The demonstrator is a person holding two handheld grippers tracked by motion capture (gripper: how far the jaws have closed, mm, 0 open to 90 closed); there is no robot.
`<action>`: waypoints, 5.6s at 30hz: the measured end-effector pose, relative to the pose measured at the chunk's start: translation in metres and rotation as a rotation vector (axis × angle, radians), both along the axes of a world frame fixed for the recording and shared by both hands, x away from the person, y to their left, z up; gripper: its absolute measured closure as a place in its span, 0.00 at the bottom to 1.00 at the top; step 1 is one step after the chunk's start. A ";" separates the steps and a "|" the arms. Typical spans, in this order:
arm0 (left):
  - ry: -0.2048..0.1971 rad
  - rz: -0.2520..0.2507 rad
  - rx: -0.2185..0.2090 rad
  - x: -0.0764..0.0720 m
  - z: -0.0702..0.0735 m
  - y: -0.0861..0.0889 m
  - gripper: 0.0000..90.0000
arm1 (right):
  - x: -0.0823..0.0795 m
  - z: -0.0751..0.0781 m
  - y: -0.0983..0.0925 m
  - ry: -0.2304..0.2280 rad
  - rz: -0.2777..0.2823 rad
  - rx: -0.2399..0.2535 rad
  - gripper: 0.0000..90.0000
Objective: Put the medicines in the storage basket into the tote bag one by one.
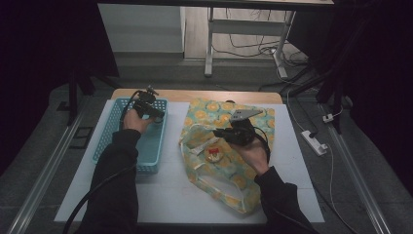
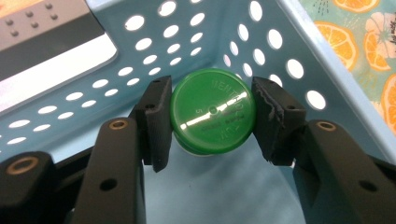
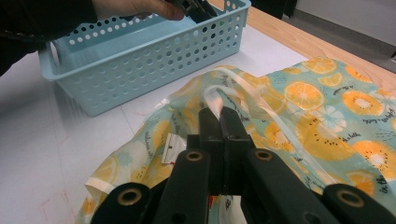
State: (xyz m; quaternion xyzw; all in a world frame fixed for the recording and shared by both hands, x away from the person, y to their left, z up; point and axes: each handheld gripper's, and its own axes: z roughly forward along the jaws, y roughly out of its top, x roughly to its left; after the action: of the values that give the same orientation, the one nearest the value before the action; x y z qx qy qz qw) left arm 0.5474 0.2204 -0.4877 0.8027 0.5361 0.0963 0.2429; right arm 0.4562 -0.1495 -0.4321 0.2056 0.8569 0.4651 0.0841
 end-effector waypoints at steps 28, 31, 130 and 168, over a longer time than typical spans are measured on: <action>-0.058 -0.046 -0.079 -0.049 0.042 0.017 0.57 | -0.002 0.001 0.002 -0.005 0.007 0.005 1.00; -0.067 -0.062 -0.085 -0.055 0.046 0.015 0.57 | -0.002 0.001 0.002 -0.005 0.008 0.004 1.00; -0.171 -0.522 -0.139 -0.104 0.025 -0.183 0.57 | 0.002 -0.001 -0.003 -0.015 -0.023 0.000 1.00; -0.181 -0.504 -0.252 -0.130 0.033 -0.158 0.05 | 0.000 -0.001 0.000 -0.009 -0.011 -0.013 1.00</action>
State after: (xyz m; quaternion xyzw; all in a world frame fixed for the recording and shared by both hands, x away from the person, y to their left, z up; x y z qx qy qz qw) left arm 0.4179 0.0628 -0.4544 0.8622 0.3036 0.0367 0.4039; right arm 0.4562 -0.1492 -0.4328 0.2075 0.8584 0.4601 0.0919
